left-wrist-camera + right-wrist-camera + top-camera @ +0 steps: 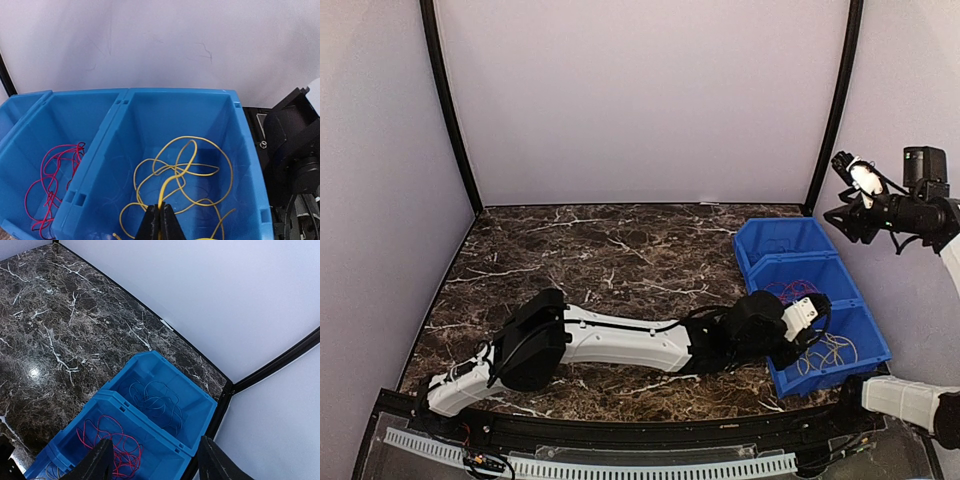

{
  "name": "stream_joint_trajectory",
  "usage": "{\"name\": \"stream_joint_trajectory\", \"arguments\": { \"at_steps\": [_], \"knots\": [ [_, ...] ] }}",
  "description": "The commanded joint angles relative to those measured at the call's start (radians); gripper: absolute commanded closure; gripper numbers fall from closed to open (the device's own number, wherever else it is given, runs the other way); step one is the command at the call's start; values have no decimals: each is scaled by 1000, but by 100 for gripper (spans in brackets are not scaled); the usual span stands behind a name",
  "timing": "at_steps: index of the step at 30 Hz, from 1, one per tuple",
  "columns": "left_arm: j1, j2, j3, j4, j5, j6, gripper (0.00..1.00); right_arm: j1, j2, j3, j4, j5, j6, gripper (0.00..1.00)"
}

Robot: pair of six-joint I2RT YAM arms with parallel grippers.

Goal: Untangle the cables

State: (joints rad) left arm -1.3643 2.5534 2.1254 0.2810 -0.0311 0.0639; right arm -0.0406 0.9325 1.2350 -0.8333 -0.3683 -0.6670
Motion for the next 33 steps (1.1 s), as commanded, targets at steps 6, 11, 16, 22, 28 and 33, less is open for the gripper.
{"name": "stream_joint_trajectory", "arguments": {
  "at_steps": [6,11,16,22,28,33],
  "knots": [
    [-5,-48,28,-57,91,-29,80,-4,7,-33,51,-76,39,40],
    [-5,-129,-53,-55,61,-13,66,-5,29,-43,70,-115,48,39],
    [5,-203,-127,-40,45,-16,53,-4,55,-47,67,-150,47,39],
    [39,-283,-203,-81,77,-59,49,-5,61,-59,66,-161,31,39],
    [75,-327,-284,-99,183,-132,71,-4,59,-72,81,-162,26,39],
    [77,-361,-341,-193,127,-154,50,-5,56,-80,71,-157,4,38]
  ]
}}
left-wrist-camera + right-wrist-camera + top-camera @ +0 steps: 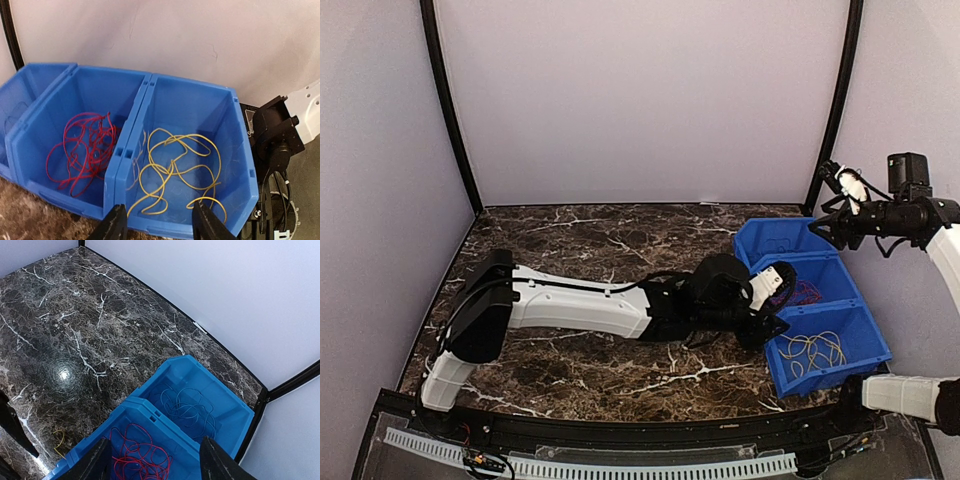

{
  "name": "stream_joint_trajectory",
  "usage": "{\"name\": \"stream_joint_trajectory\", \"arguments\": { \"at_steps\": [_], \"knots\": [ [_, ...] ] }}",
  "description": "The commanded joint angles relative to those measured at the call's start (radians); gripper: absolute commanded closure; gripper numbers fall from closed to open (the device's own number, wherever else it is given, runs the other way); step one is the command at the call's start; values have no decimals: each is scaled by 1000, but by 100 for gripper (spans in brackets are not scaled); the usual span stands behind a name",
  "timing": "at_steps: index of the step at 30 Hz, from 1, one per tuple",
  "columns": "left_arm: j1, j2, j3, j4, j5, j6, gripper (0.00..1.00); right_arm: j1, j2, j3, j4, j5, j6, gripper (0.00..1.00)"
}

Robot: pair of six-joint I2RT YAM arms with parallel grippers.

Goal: Untangle the cables

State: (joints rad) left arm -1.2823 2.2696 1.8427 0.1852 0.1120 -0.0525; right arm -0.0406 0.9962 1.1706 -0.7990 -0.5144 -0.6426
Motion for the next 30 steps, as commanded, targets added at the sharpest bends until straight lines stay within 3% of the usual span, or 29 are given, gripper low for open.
{"name": "stream_joint_trajectory", "arguments": {
  "at_steps": [1,9,22,26,30],
  "knots": [
    [-5,-83,-78,-121,-23,-52,49,-4,-11,-20,39,-9,-23,38],
    [32,-51,-132,-123,3,-134,48,-5,2,-31,49,-23,-15,38],
    [75,126,30,-125,49,-171,52,-4,1,-28,43,-18,-14,38],
    [75,184,98,-155,52,-171,59,-4,5,-23,41,-18,-14,38],
    [75,209,121,-164,85,-174,73,-4,4,-19,39,-16,-18,38]
  ]
}}
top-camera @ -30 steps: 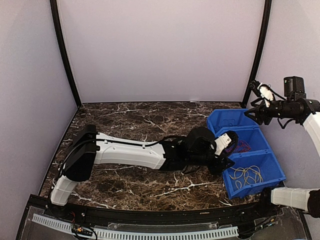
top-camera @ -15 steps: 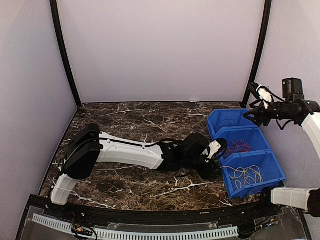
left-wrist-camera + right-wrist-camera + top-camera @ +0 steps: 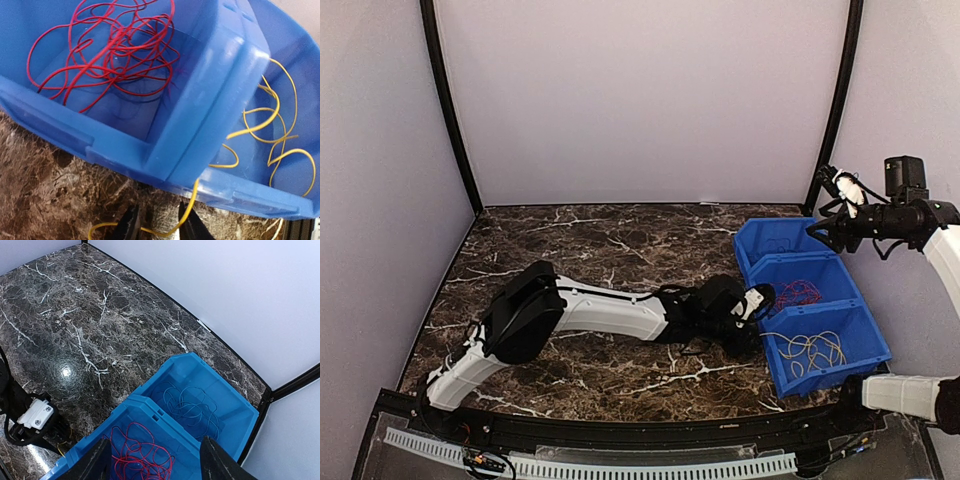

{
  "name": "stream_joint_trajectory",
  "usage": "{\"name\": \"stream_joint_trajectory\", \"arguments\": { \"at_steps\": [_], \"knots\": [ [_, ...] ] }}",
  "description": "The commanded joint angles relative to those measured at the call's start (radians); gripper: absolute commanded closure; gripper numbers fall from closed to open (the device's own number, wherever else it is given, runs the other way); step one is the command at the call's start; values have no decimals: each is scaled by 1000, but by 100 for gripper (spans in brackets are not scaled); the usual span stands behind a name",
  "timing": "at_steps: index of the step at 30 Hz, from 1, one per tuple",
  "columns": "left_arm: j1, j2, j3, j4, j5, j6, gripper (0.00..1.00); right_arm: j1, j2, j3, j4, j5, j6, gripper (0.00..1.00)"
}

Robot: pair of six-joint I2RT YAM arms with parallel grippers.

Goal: Untangle the cables

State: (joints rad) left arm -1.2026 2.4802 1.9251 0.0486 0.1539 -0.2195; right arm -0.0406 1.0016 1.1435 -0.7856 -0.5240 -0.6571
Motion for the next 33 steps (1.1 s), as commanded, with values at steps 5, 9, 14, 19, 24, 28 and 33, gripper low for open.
{"name": "stream_joint_trajectory", "arguments": {
  "at_steps": [5,9,14,19,24,28,33],
  "knots": [
    [-5,-28,17,-14,53,-19,99,-4,-3,5,26,-1,-6,38],
    [-11,-111,-51,41,29,-34,100,-4,-8,4,28,4,-7,38],
    [-34,-186,-94,156,110,-39,100,-5,-13,0,37,9,-6,38],
    [-62,-152,-68,252,174,-81,100,-5,-10,-6,41,-3,3,38],
    [-66,3,118,236,231,-173,100,-5,-10,-16,48,-12,10,38],
    [-67,82,210,200,227,-190,100,-4,-12,-14,45,-9,8,38],
    [-68,83,211,139,177,-163,100,-5,-26,-27,47,1,-4,38]
  ]
}}
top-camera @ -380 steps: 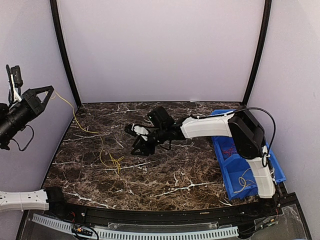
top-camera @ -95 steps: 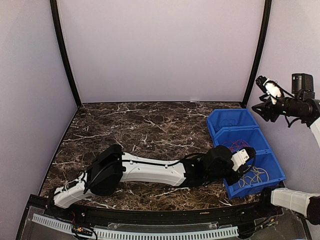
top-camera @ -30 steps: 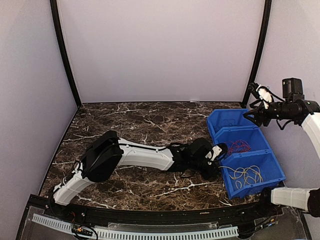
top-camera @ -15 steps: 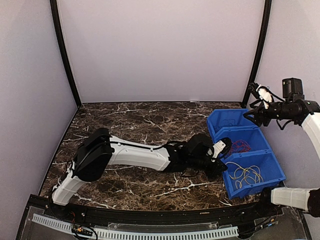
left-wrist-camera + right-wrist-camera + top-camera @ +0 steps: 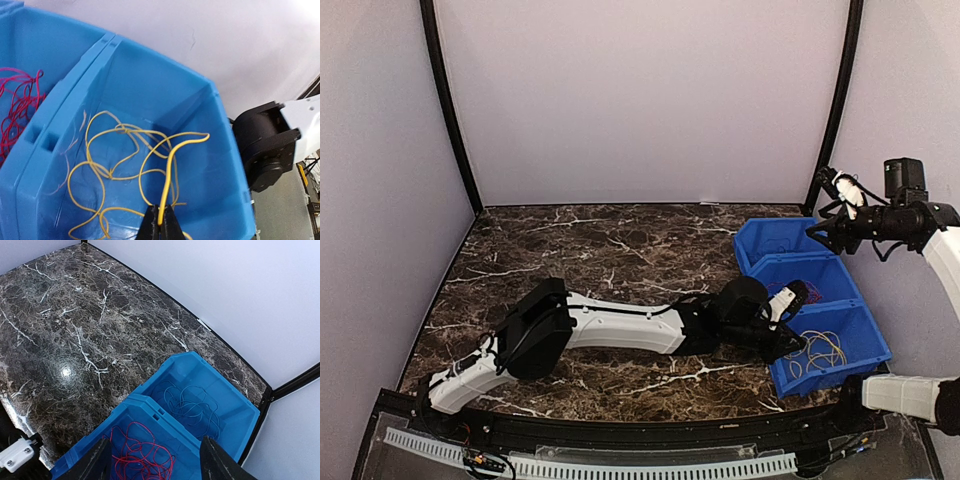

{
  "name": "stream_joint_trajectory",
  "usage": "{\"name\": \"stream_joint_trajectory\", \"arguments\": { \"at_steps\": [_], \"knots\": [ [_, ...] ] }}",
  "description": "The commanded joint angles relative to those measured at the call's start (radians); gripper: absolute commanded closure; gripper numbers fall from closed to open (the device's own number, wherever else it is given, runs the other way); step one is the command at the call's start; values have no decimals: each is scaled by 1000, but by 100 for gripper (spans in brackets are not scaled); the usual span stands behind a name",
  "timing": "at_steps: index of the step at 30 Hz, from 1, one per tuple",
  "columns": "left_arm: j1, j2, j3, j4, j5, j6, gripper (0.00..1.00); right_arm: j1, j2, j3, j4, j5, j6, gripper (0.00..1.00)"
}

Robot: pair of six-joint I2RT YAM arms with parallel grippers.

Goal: Untangle the cables

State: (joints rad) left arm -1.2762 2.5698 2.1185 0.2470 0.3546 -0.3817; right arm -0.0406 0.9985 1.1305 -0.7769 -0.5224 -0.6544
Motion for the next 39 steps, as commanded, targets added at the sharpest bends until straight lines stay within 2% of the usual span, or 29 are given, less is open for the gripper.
{"name": "stream_joint_trajectory", "arguments": {
  "at_steps": [1,6,9,16,22,26,29,33,35,36,39],
  "knots": [
    [6,-9,15,-79,-31,3,100,-5,-26,-18,41,-3,-7,38],
    [6,-17,3,-156,-72,17,97,-4,-23,-32,53,-17,1,38],
    [6,-40,-6,-180,-94,40,82,-5,-21,-31,60,-23,8,38],
    [7,-151,-84,-235,-156,74,57,-4,-16,-19,56,-23,9,38],
    [3,-272,-193,-320,-220,133,43,-4,-15,-23,56,-23,6,38],
    [3,-366,-293,-335,-258,174,40,-5,-1,-19,55,-48,9,36],
    [5,-487,-423,-317,-356,199,40,-4,24,-8,47,-95,-5,31],
    [44,-639,-575,-336,-520,203,38,31,58,-4,176,-60,158,22],
    [84,-701,-632,-366,-589,178,38,122,76,-1,250,9,251,15],
    [114,-742,-665,-376,-649,167,38,167,84,-1,285,48,286,4],
    [176,-811,-710,-432,-748,136,34,308,119,-4,394,170,325,1]
  ]
}}
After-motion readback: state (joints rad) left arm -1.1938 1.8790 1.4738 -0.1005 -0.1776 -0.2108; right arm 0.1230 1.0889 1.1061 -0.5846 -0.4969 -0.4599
